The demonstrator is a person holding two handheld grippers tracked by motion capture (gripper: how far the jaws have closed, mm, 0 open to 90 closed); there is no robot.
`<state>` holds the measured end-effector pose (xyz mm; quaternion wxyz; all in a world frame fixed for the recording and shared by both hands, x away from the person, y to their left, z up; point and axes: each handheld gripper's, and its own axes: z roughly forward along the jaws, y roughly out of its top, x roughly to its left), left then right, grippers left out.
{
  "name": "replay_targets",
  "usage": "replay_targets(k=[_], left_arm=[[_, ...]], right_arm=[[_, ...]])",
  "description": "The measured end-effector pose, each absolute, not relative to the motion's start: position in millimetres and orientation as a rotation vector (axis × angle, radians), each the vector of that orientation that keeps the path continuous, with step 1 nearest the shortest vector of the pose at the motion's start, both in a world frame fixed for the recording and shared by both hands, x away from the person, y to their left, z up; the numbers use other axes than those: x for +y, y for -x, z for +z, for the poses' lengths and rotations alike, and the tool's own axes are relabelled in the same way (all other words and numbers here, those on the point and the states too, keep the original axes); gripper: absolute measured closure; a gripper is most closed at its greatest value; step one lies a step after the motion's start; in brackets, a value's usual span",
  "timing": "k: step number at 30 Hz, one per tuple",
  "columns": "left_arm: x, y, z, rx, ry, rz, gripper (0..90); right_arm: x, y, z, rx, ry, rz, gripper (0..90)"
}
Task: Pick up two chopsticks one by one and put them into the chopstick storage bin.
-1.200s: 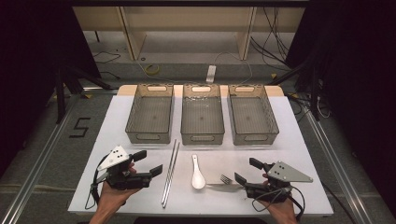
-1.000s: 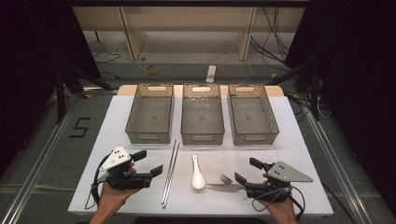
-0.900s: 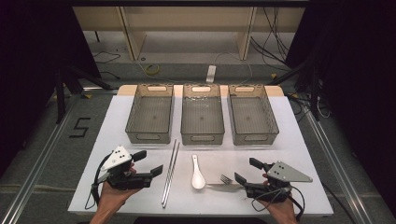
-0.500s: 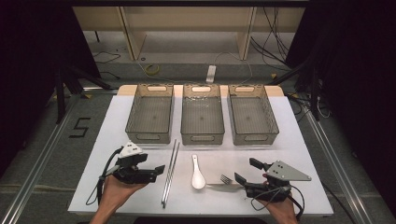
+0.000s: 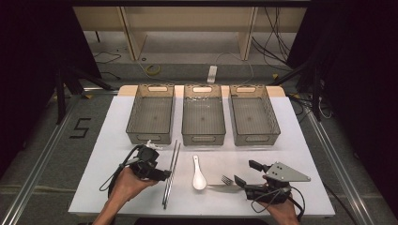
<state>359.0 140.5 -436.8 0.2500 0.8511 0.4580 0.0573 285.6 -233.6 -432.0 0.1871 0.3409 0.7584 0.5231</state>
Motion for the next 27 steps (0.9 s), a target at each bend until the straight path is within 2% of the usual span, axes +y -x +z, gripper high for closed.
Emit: replay_targets(k=[14, 27], left_arm=[[126, -371, -450, 1.254, -2.43, 0.154, 46.2], [117, -376, -461, 1.255, -2.504, 0.135, 54.6]], right_arm=[[-231, -286, -433, 2.163, -0.948, 1.459, 25.9], [-231, -286, -434, 2.166, -0.952, 1.458, 26.0]])
